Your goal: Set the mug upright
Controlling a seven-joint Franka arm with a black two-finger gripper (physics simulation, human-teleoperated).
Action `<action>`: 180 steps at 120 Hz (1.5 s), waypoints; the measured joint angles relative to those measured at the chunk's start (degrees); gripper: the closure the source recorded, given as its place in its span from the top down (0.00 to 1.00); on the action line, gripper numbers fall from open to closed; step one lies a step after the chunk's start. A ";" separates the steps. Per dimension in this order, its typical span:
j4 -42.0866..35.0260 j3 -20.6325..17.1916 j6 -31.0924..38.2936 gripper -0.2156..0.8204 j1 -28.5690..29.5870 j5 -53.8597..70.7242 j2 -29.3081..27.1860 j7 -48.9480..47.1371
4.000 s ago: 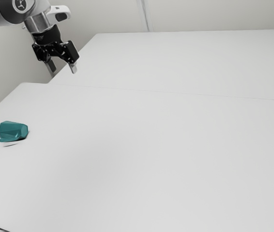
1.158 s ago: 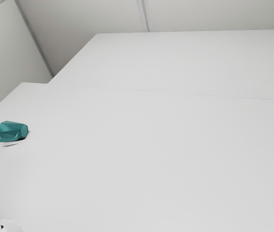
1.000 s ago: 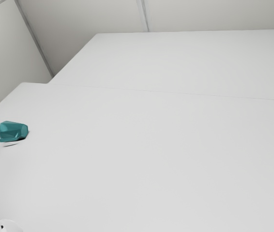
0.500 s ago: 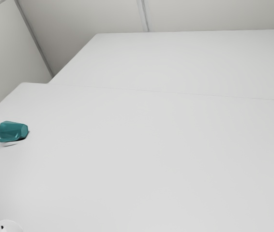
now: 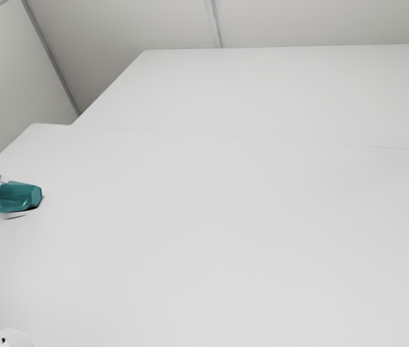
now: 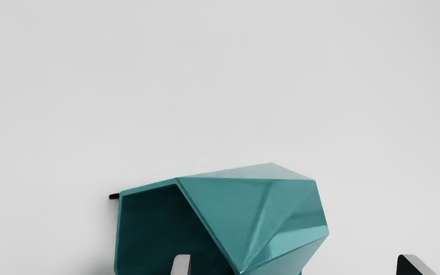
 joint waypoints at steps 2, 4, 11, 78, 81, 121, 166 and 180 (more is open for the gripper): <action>-0.03 -0.06 0.05 0.77 -0.03 0.00 0.02 0.00; -0.07 -0.10 0.10 0.77 -0.05 -0.01 0.05 0.00; -0.18 -0.18 0.23 0.76 -0.08 -0.17 0.13 -0.01; -2.11 -0.21 0.48 0.38 -0.61 -3.02 0.73 -0.42; -2.14 -0.21 0.47 0.34 -0.62 -3.06 0.71 -0.48; -8.02 -1.72 1.00 0.08 -0.58 -2.70 -4.73 -1.06; -20.53 -6.18 2.93 0.05 -5.13 6.03 -21.01 -1.50; -26.43 -5.91 4.22 0.04 -9.39 11.16 -27.50 -2.28</action>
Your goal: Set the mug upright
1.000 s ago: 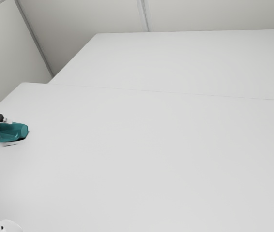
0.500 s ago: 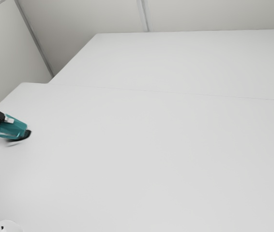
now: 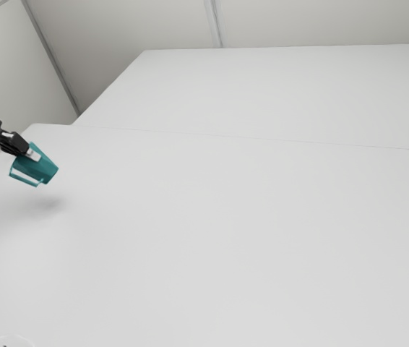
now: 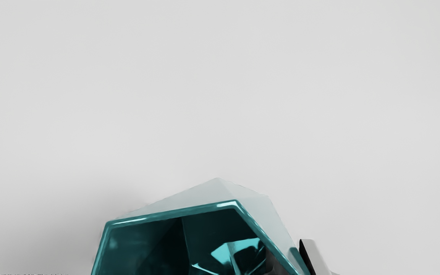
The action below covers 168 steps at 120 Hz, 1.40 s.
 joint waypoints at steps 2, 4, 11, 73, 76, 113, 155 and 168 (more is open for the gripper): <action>-1.04 0.15 0.22 0.04 -0.59 0.55 -0.88 -0.13; -1.93 0.42 0.44 0.04 -1.23 1.13 -1.70 -0.26; -4.68 3.25 1.06 0.04 -5.29 3.16 -4.76 -0.88; -19.33 11.64 9.60 0.04 -29.83 17.13 -20.39 -10.76; -19.84 11.60 9.90 0.04 -30.58 17.86 -20.95 -11.46; -25.78 10.56 11.85 0.04 -37.14 25.63 -25.74 -20.76; -34.17 9.94 16.15 0.04 -40.72 30.29 -28.72 -30.74; -36.11 9.10 17.59 0.04 -39.88 31.97 -28.85 -33.73</action>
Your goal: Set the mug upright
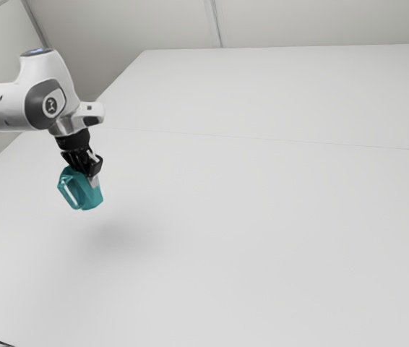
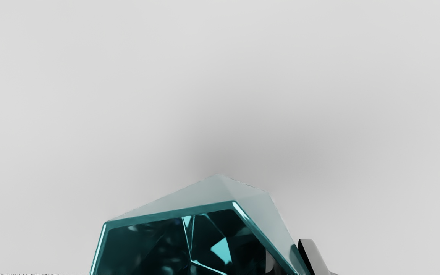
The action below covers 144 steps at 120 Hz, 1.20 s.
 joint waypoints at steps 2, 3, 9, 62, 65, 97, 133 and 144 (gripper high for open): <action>-0.25 -0.19 0.24 0.04 0.04 0.26 -0.01 -0.46; -0.38 -0.26 0.36 0.04 0.02 0.40 -0.01 -0.70; -1.03 -1.01 1.04 0.04 -0.05 1.23 -0.01 -2.10; -7.45 -4.92 6.60 0.04 -3.10 5.53 -0.70 -14.32; -7.62 -5.04 6.87 0.04 -3.27 5.60 -0.69 -14.92; -11.62 -7.10 12.21 0.04 -4.46 6.61 -0.47 -21.13; -14.03 -7.35 18.66 0.04 -5.16 7.34 0.83 -26.48; -14.12 -7.35 19.91 0.04 -5.56 8.19 1.71 -27.99</action>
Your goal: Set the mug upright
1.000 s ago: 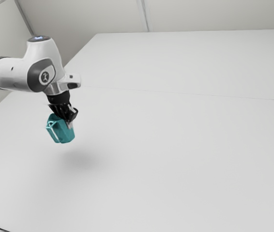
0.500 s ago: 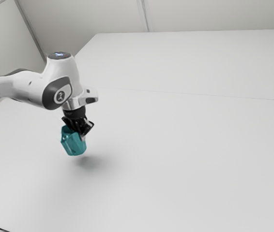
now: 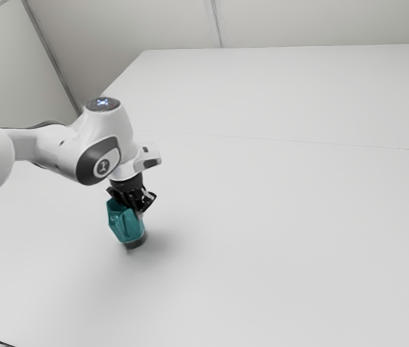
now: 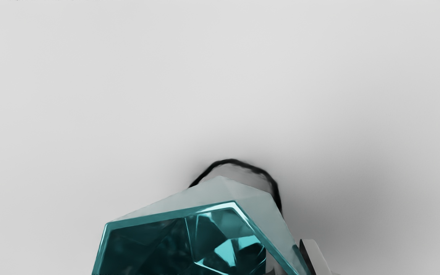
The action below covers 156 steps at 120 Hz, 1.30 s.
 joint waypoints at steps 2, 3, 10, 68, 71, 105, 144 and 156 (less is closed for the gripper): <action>-0.02 0.01 0.25 0.04 -0.09 0.09 0.17 -0.25; -0.02 0.01 0.37 0.04 -0.13 0.14 0.25 -0.37; -0.05 0.06 1.13 0.04 -0.45 0.37 0.79 -1.18; 0.07 -0.19 4.15 0.52 -1.75 -0.42 1.78 -4.79; 0.51 -0.22 4.10 0.54 -1.75 -0.51 1.51 -4.87; 16.80 -0.45 -11.48 0.71 -2.01 -4.46 0.91 -5.45; 35.14 -0.06 -28.60 0.76 -2.94 -5.01 1.43 -1.02; 39.98 0.05 -32.73 0.76 -3.17 -5.12 1.58 0.49</action>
